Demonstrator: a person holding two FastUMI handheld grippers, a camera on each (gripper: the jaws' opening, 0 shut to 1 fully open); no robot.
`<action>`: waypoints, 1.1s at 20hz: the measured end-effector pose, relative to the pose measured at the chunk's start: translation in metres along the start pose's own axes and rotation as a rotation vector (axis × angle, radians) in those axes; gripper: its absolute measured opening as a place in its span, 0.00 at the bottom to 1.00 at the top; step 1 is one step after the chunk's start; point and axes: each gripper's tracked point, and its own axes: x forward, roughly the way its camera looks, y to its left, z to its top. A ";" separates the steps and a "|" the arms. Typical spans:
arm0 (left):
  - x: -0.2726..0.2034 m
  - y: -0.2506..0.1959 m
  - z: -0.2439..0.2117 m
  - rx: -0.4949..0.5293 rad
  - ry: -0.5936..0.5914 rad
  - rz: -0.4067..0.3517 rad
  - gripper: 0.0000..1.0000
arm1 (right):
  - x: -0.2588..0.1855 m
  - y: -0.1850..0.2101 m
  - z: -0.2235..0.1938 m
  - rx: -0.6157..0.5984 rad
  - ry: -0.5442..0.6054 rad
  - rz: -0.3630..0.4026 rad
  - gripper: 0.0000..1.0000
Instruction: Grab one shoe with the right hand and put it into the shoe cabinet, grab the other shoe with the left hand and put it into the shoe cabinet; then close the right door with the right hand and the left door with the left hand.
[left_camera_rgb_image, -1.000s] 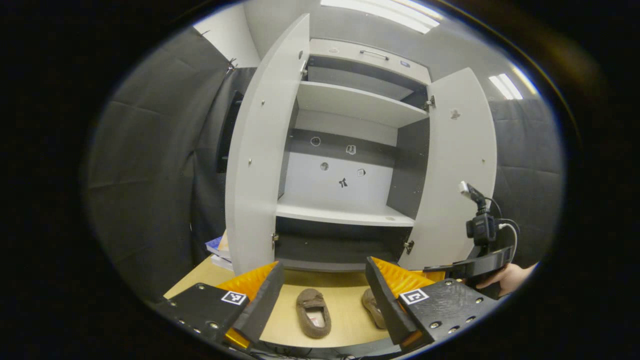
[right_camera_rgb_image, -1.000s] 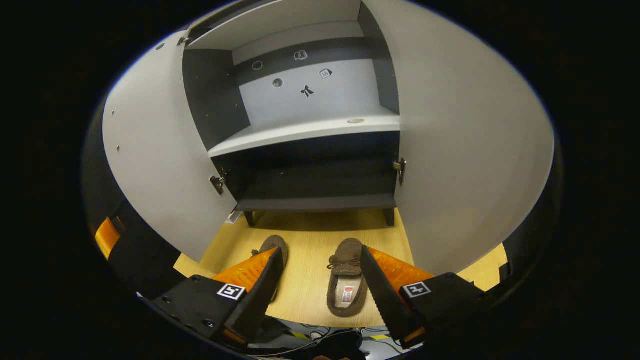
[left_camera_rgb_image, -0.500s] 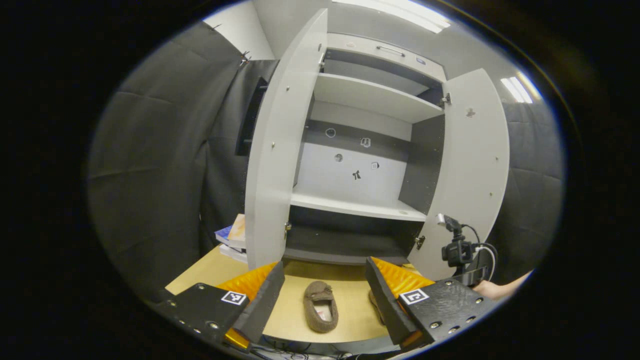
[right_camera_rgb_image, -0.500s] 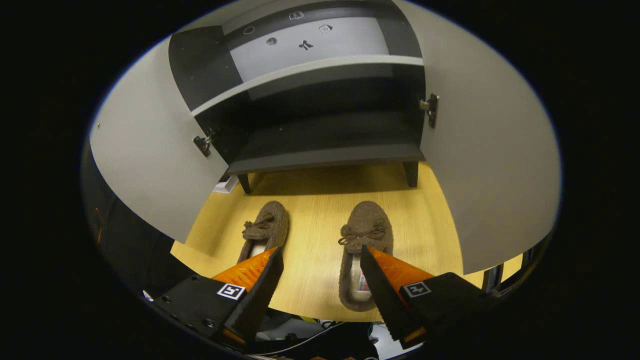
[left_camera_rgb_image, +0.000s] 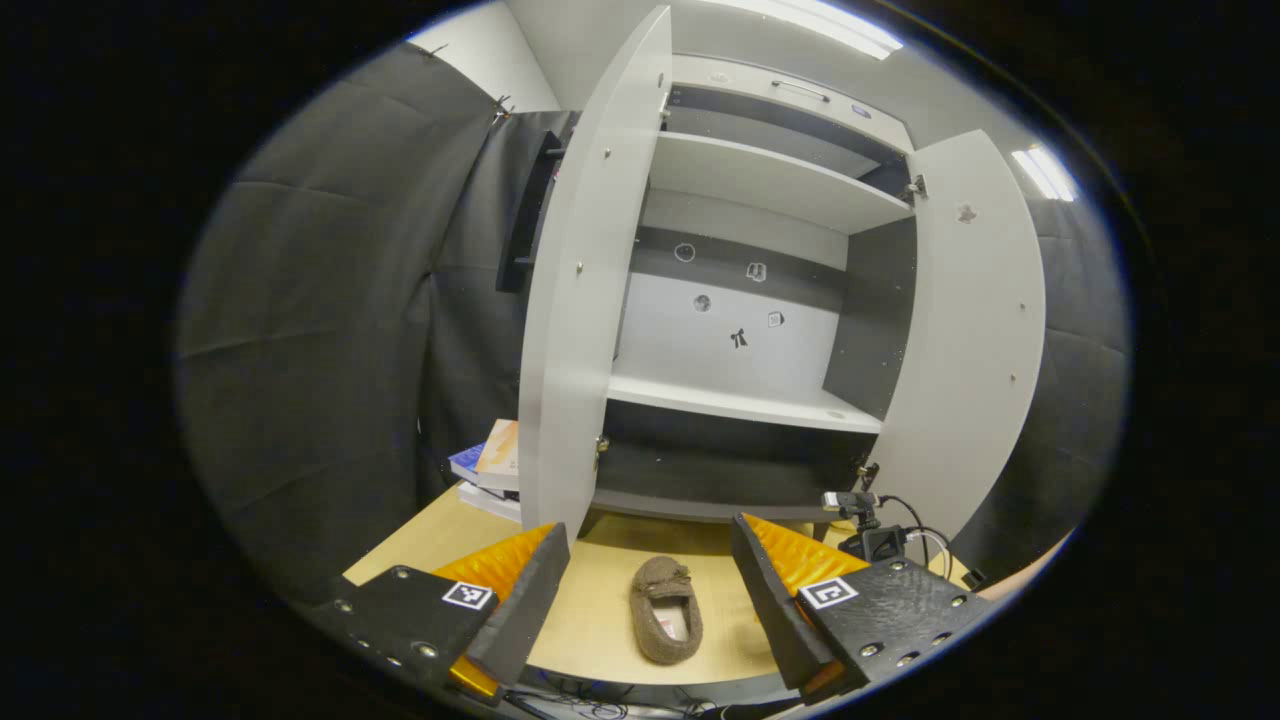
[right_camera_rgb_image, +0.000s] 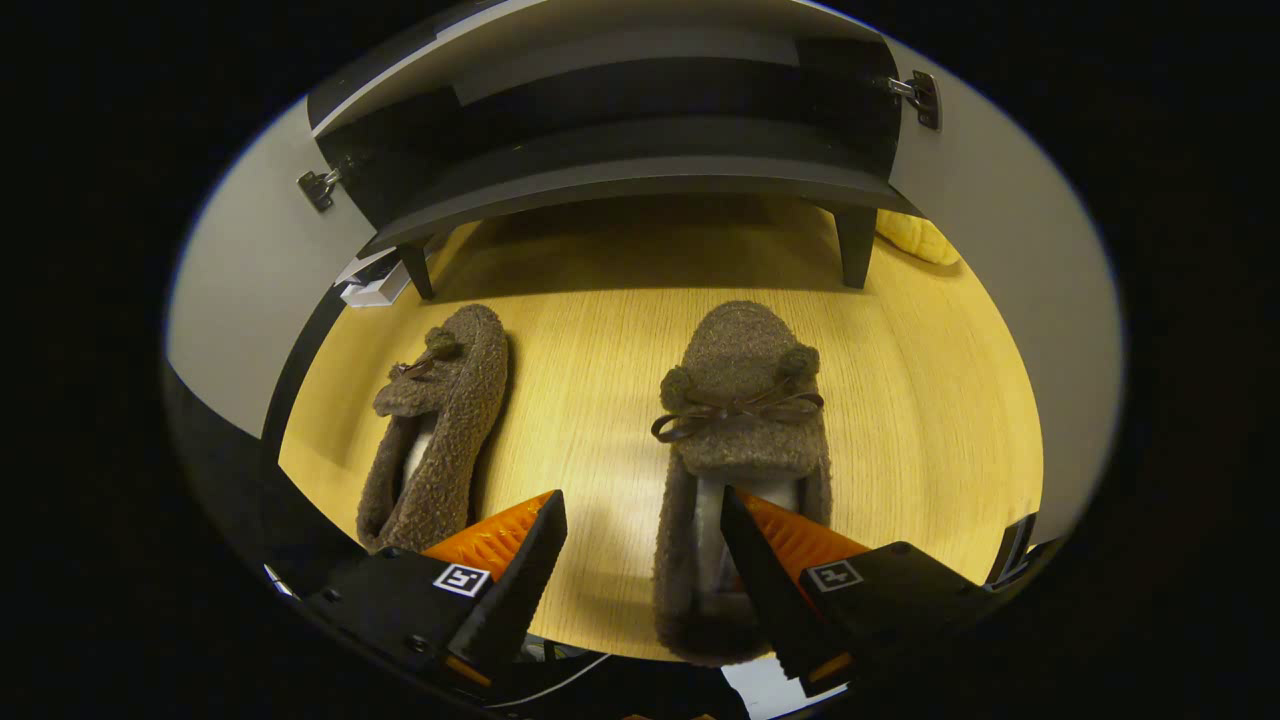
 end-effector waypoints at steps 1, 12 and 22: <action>0.002 0.000 -0.001 0.009 0.005 0.003 0.94 | 0.005 -0.002 0.006 -0.011 -0.016 -0.015 0.99; 0.013 -0.018 0.005 0.083 -0.001 -0.003 0.94 | 0.036 -0.037 0.020 -0.023 -0.068 -0.162 0.48; 0.007 -0.040 0.016 0.105 -0.066 -0.075 0.99 | -0.004 -0.026 0.024 0.055 -0.150 0.003 0.03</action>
